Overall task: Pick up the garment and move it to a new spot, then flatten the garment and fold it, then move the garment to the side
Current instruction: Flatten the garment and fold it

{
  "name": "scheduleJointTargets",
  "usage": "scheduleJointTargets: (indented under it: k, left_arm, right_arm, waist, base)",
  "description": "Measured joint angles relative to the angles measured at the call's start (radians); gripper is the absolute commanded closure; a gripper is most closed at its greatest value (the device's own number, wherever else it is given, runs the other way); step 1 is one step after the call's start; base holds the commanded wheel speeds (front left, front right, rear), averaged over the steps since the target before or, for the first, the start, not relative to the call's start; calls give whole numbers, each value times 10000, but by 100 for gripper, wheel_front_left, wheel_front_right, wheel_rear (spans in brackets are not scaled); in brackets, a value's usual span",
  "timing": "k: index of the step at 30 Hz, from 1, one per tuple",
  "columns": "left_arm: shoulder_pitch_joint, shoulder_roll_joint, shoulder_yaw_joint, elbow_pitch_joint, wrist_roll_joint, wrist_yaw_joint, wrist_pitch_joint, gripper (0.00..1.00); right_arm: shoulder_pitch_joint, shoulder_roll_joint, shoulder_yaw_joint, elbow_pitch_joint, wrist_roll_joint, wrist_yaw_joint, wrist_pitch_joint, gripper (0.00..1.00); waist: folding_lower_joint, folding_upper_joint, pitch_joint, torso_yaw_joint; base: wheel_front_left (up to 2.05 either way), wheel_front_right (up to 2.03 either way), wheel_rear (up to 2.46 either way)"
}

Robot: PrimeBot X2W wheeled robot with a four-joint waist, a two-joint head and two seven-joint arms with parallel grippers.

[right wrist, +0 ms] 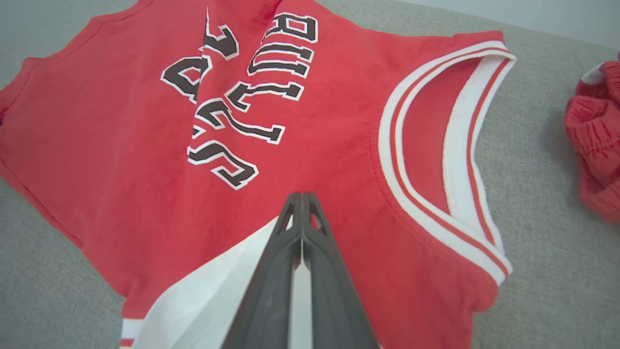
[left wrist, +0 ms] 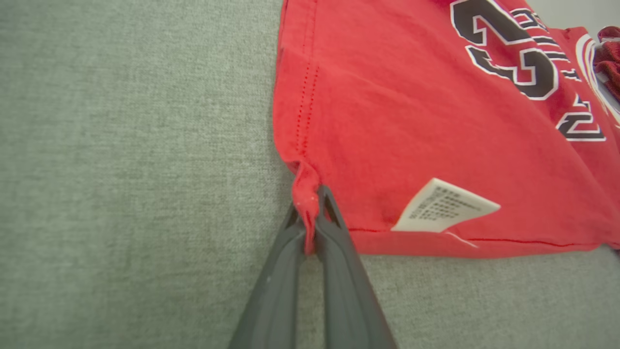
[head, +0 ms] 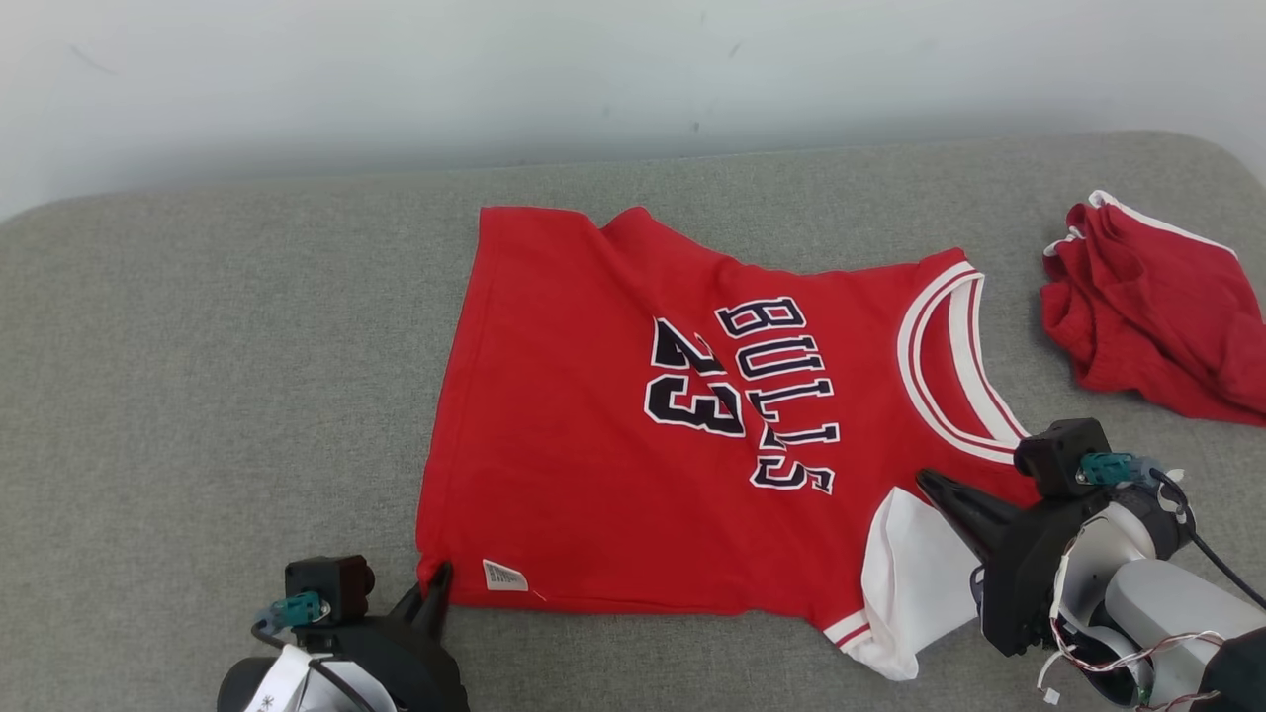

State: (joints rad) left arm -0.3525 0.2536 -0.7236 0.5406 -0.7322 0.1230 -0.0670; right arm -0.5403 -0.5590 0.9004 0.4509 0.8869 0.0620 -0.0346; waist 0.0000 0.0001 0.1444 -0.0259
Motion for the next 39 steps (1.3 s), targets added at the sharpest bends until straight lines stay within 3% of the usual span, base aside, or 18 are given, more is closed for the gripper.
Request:
scheduleJointTargets:
  k: [1,2,3,4,24,25,26,27,28,33,39]
  left_arm:
    - [2,2,2,10,0,0,-12,100]
    - [5,2,2,21,0,0,-12,100]
    - [9,2,4,27,0,0,-38,34]
    - [14,0,15,29,2,0,-69,0]
    - [-8,-117,-176,-77,443,10,-113,0]
    - [-9,-161,-148,-50,437,12,-73,2]
    - [-10,-198,-123,-19,437,12,-67,50]
    - [-14,-230,-107,19,435,12,-35,70]
    - [-17,-245,-109,65,435,13,-15,100]
    - [-21,-270,-38,180,380,13,6,100]
    - [-21,-226,104,161,374,10,-140,100]
  right_arm:
    - [13,0,-2,15,150,4,21,100]
    - [25,-4,12,23,238,36,75,82]
    - [33,-6,40,31,265,63,94,51]
    - [33,-8,65,33,265,86,100,0]
    - [-320,217,894,700,-282,157,1317,0]
    - [-346,236,911,740,-299,136,1327,19]
    - [-392,253,941,807,-362,88,1356,61]
    - [-438,259,961,876,-433,81,1407,100]
    - [-453,259,965,922,-466,81,1407,100]
    - [-458,301,844,955,-453,75,1218,100]
    - [-634,345,232,700,-393,82,105,100]
  waist:
    - [0,0,-11,-7]
    - [0,0,-21,-15]
    - [0,0,-31,-23]
    - [0,0,-41,-30]
    - [0,0,-10,217]
    - [0,0,5,221]
    - [0,0,20,225]
    - [0,0,36,228]
    - [0,0,54,231]
    - [0,0,116,210]
    - [0,0,121,152]
  base:
    - [0,0,0]
    - [0,0,0]
    - [0,0,0]
    - [0,0,0]
    - [0,0,0]
    - [0,0,0]
    - [0,0,0]
    - [0,0,0]
    - [0,0,0]
    - [0,0,0]
    - [0,0,0]
